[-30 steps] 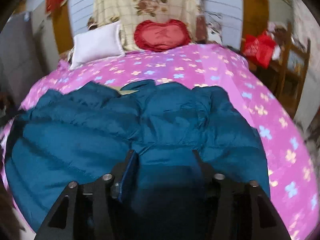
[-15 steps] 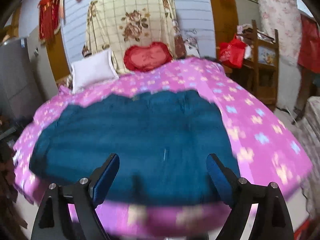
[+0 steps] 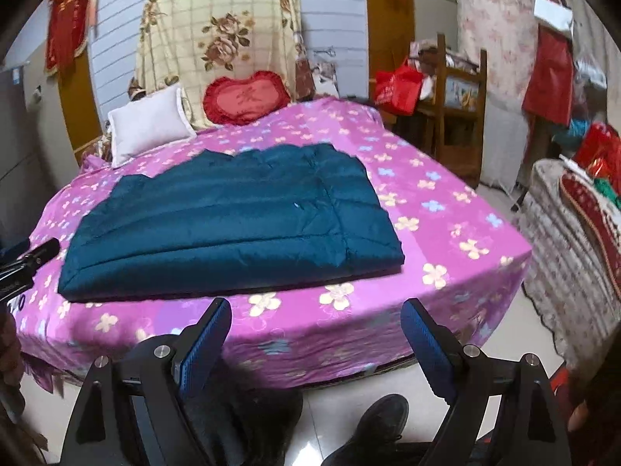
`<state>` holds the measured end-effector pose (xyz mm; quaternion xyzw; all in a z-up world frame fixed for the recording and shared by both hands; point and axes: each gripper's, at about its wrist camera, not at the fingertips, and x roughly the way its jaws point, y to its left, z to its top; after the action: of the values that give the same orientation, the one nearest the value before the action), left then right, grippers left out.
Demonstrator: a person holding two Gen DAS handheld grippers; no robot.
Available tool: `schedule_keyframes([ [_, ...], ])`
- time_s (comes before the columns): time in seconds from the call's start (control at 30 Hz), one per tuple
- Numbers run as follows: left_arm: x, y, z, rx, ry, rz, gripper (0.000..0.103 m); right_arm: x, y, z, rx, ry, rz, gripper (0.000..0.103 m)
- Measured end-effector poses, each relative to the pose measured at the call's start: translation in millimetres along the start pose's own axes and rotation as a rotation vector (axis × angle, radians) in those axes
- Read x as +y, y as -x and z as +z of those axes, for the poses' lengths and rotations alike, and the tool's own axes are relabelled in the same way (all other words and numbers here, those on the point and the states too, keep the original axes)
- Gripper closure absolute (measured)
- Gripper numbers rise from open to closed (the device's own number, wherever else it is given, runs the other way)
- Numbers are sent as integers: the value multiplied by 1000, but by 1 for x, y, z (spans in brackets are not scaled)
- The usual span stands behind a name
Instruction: Fold large clothes
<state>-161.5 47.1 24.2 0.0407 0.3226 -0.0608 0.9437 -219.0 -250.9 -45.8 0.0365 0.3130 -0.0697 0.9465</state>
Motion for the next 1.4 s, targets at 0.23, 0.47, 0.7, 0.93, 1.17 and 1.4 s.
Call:
schedule_keyframes([
  [0.23, 6, 39, -14, -20, 41, -9, 0, 30, 39, 2, -77, 93, -7, 11],
  [0.47, 17, 50, -20, -26, 61, -24, 0, 43, 53, 6, -103, 132, -30, 8],
  [0.7, 21, 49, -21, -12, 79, -40, 0, 47, 49, 4, -81, 149, -48, 8],
  [0.93, 20, 48, -23, -7, 78, -42, 0, 45, 50, 2, -80, 134, -41, 8],
  [1.17, 16, 45, -26, 5, 67, -39, 0, 40, 50, 1, -78, 120, -31, 8],
  [1.4, 11, 42, -28, 18, 50, -38, 0, 37, 51, -3, -77, 107, -30, 8],
])
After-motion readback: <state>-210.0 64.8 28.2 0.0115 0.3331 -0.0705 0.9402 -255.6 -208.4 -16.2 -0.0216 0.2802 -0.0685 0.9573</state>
